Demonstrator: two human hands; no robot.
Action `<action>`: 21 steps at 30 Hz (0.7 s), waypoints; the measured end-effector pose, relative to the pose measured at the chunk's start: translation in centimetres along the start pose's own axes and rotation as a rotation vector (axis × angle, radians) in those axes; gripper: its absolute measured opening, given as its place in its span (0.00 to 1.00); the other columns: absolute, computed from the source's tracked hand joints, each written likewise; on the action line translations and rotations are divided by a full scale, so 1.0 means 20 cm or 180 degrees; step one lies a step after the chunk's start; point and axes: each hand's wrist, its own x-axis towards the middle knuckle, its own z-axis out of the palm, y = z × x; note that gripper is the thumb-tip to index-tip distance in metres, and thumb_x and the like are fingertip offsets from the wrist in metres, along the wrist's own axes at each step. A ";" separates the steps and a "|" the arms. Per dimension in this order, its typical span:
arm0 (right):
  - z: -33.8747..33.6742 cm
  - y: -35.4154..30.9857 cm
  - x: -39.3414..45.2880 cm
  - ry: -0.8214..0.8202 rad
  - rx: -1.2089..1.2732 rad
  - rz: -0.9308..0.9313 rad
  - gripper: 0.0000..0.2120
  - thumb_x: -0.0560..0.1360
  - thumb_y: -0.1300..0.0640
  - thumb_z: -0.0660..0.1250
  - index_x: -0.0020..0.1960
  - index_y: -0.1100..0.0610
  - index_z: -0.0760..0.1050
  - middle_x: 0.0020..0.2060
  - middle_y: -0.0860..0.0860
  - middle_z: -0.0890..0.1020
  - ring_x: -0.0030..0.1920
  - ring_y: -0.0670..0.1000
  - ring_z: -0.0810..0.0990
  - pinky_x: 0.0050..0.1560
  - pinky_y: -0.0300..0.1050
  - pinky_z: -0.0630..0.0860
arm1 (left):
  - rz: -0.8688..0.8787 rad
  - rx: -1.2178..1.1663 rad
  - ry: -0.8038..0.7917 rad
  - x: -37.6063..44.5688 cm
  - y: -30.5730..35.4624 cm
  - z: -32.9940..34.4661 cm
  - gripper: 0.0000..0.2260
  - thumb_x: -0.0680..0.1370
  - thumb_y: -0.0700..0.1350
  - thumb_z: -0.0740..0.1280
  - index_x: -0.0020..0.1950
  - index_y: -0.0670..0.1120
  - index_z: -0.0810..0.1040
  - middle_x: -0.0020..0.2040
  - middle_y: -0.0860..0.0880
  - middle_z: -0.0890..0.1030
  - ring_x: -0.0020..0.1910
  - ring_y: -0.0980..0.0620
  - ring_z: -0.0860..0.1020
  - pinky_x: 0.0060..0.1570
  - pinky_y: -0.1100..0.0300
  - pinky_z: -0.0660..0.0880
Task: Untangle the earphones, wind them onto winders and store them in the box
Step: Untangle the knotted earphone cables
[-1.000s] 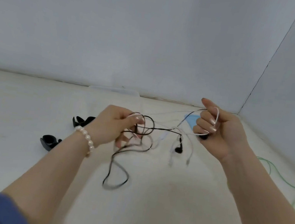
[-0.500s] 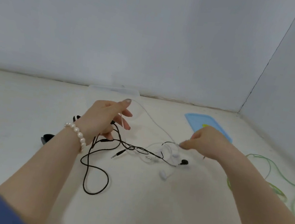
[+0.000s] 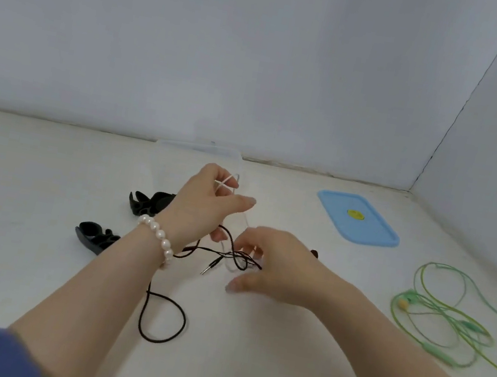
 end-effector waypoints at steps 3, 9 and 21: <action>0.01 0.05 0.03 0.0352 0.0118 -0.0032 0.07 0.73 0.59 0.67 0.49 0.55 0.81 0.39 0.50 0.80 0.39 0.47 0.74 0.42 0.41 0.71 | 0.0048 -0.0057 0.0072 0.01 -0.01 -0.02 0.15 0.71 0.39 0.71 0.54 0.46 0.69 0.51 0.45 0.74 0.24 0.53 0.75 0.30 0.59 0.77; -0.16 0.10 -0.01 0.0761 0.2053 0.0550 0.07 0.74 0.64 0.66 0.38 0.58 0.79 0.25 0.50 0.74 0.24 0.41 0.71 0.27 0.29 0.66 | 0.0786 0.0923 0.1141 0.01 -0.03 -0.07 0.11 0.71 0.52 0.68 0.49 0.50 0.75 0.48 0.53 0.78 0.39 0.55 0.77 0.49 0.51 0.76; -0.25 0.22 -0.04 0.0659 0.2949 0.0466 0.10 0.71 0.63 0.68 0.31 0.59 0.77 0.26 0.53 0.68 0.27 0.48 0.66 0.35 0.40 0.62 | 0.0359 -0.0027 -0.0799 -0.03 -0.01 0.03 0.07 0.77 0.37 0.62 0.43 0.43 0.79 0.21 0.54 0.71 0.22 0.57 0.69 0.32 0.67 0.73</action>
